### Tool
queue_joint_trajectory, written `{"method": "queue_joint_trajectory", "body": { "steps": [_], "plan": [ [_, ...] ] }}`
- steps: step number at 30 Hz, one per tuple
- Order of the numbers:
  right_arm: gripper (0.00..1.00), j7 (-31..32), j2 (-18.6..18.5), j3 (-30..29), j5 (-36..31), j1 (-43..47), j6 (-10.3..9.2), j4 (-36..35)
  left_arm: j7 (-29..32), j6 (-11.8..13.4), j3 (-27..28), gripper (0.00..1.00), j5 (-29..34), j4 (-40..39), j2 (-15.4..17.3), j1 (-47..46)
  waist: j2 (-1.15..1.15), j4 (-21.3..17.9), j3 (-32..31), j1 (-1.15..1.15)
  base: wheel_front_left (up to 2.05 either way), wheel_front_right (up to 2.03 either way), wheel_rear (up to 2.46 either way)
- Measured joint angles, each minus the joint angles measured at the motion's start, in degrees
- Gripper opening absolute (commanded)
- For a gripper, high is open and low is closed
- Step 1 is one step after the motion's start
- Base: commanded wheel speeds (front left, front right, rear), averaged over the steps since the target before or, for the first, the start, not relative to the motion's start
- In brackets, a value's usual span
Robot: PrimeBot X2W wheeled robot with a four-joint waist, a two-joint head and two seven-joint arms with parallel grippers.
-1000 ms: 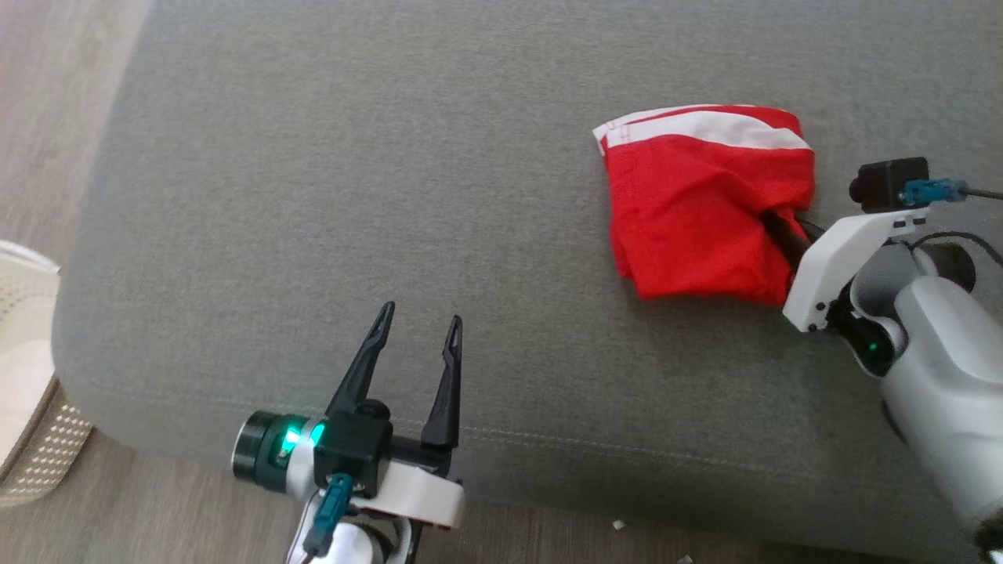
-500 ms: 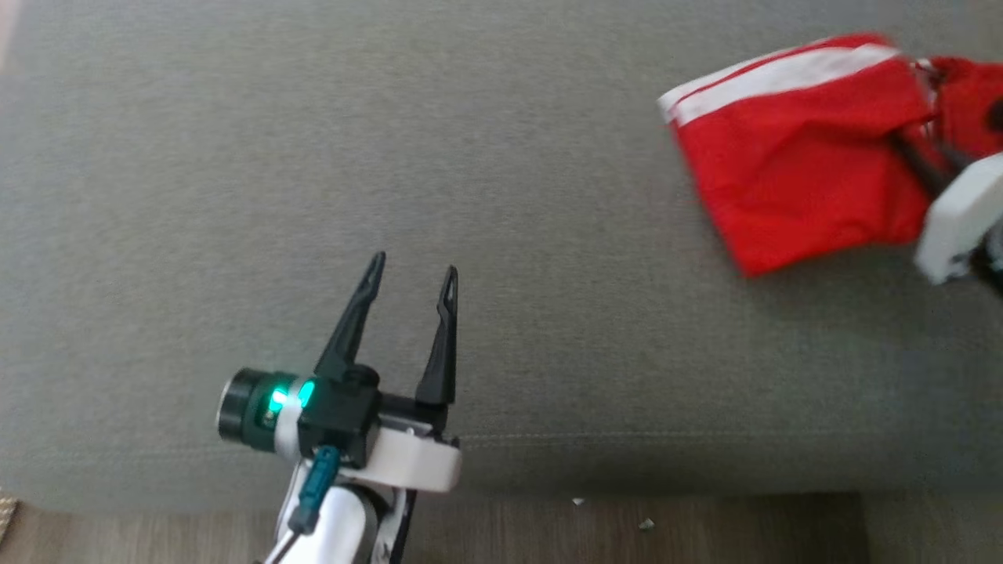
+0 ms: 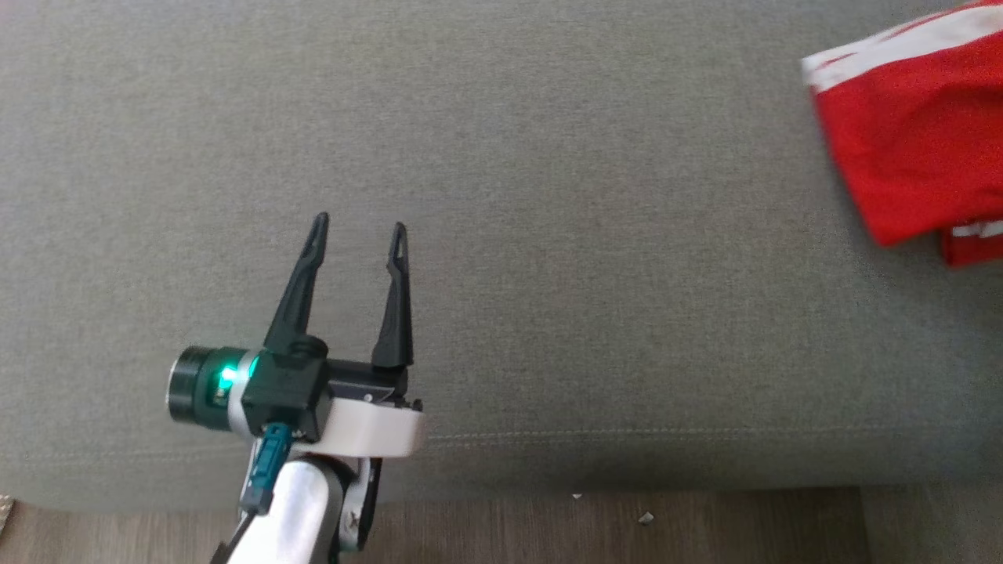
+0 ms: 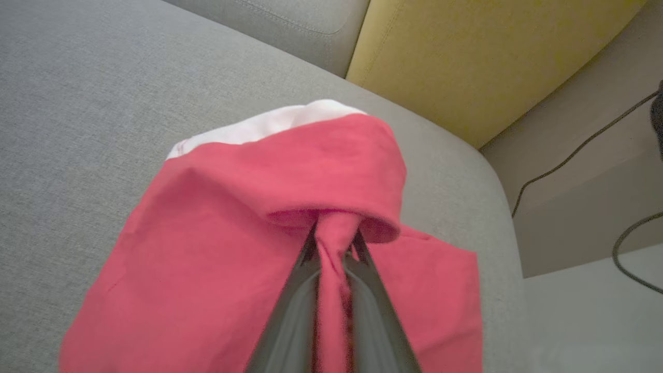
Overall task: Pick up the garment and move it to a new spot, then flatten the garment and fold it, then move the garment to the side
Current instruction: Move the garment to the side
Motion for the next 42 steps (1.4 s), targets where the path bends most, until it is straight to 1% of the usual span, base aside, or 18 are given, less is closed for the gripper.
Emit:
{"method": "queue_joint_trajectory", "body": {
  "steps": [3, 7, 9, 12, 15, 17, 18, 20, 22, 24, 27, 29, 31, 35, 37, 38, 40, 42],
  "plan": [
    [0.0, 0.78, -1.16, -3.7, -2.26, 1.53, 0.0, -0.16, 0.0, 0.01, 0.6, 1.0, 0.0, -0.05, 0.13, 0.27, 0.0, 0.66, -0.23, 0.0, 0.0, 0.0, 0.0],
    [0.0, 2.26, -1.07, -8.33, -6.91, 4.41, 0.0, -0.83, 0.0, 0.01, 0.67, 1.0, -0.01, -0.2, 0.12, 0.52, 0.0, 1.0, -0.45, 0.0, 0.0, 0.0, 0.0],
    [1.0, 2.32, -0.98, -11.24, -10.91, 5.58, 0.0, -1.62, 0.0, 0.0, 0.66, 1.0, -0.02, -0.2, 0.1, 0.54, 0.0, 1.13, -0.48, 0.0, 0.0, 0.0, 0.0],
    [1.0, 2.37, -0.29, -16.67, -17.2, 6.17, 0.0, -2.92, 0.0, -0.05, 0.64, 1.0, -0.07, -0.19, 0.05, 0.6, 0.0, 1.38, -0.59, 0.0, 0.0, 0.0, 0.0],
    [1.0, 2.93, 1.04, -22.3, -27.05, 6.79, 0.0, -6.79, 0.0, -0.07, 0.68, 1.0, -0.07, -0.2, 0.04, 0.68, 0.0, 1.46, -0.8, 0.0, 0.0, 0.0, 0.0],
    [1.0, 2.86, 3.66, -27.31, -32.19, 7.22, 0.0, -10.59, 0.0, -0.09, 0.78, 1.0, -0.07, -0.18, 0.03, 0.75, 0.0, 1.44, -1.1, 0.0, 0.0, 0.0, 0.0],
    [1.0, 2.46, 5.71, -29.47, -33.01, 7.85, 0.0, -12.48, 0.0, -0.12, 0.9, 1.0, -0.07, -0.14, 0.03, 0.83, 0.0, 1.43, -1.39, 0.0, 0.0, 0.0, 0.0],
    [1.0, 0.41, 10.78, -31.96, -33.0, 10.29, 0.0, -15.82, 0.0, -0.12, 1.35, 1.0, -0.08, -0.03, 0.03, 1.33, 0.0, 1.4, -2.2, 0.0, 0.0, 0.0, 0.0],
    [1.0, -2.57, 16.41, -32.09, -32.12, 14.32, 0.0, -18.15, 0.0, -0.13, 1.91, 1.0, -0.14, 0.27, 0.02, 1.95, 0.0, 1.38, -3.24, 0.0, 0.0, 0.0, 0.0],
    [1.0, -5.91, 22.16, -30.39, -28.7, 18.75, 0.0, -19.09, 0.0, -0.13, 2.36, 1.0, -0.93, 0.49, -0.05, 2.81, 0.0, 1.38, -4.51, 0.0, 0.0, 0.0, 0.0],
    [1.0, -12.43, 28.4, -26.26, -23.7, 23.53, 0.0, -18.81, 0.0, -0.66, 2.53, 1.0, -2.1, 0.98, -0.18, 4.44, 0.0, 1.43, -6.61, 0.0, 0.0, 0.0, 0.0],
    [1.0, -16.7, 31.04, -24.27, -22.35, 24.84, 0.0, -17.57, 0.0, -1.14, 2.65, 1.0, -2.77, 1.63, -0.24, 5.54, 0.0, 1.62, -8.11, 0.0, 0.0, 0.0, 0.0],
    [1.0, -21.27, 33.61, -23.7, -20.23, 25.71, 0.0, -15.89, 0.0, -1.27, 2.88, 1.0, -3.78, 1.93, -0.35, 6.81, 0.0, 1.99, -9.57, 0.0, 0.0, 0.0, 0.0],
    [1.0, -25.51, 38.27, -23.68, -18.23, 28.92, 0.0, -14.38, 0.0, -2.12, 3.66, 1.0, -5.34, 2.12, -0.42, 9.62, 0.0, 3.02, -12.27, -0.01, 0.0, 0.0, 0.0],
    [1.0, -25.88, 40.44, -24.77, -16.62, 31.56, 0.0, -16.78, 0.0, -2.1, 4.37, 1.0, -5.35, 0.97, -0.42, 11.14, 0.0, 3.53, -13.5, -0.01, 0.0, 0.0, 0.0],
    [1.0, -25.88, 40.44, -24.77, -16.62, 31.56, 0.0, -16.78, 0.0, -2.1, 4.37, 1.0, -5.35, 0.97, -0.42, 11.14, 0.0, 3.53, -13.5, -0.01, 0.0, 0.0, 0.0],
    [1.0, -25.92, 41.94, -25.87, -16.48, 34.99, 0.0, -22.06, 0.0, -2.16, 4.8, 1.0, -5.37, -0.74, -0.43, 12.55, 0.0, 3.91, -14.63, -0.01, 0.0, 0.0, 0.0],
    [1.0, -25.97, 43.32, -27.49, -16.48, 38.69, 0.0, -26.77, 0.0, -3.14, 5.1, 1.0, -5.56, -3.14, -0.44, 13.97, 0.0, 4.06, -15.67, -0.01, 0.0, 0.0, 0.0]
  ]
}}
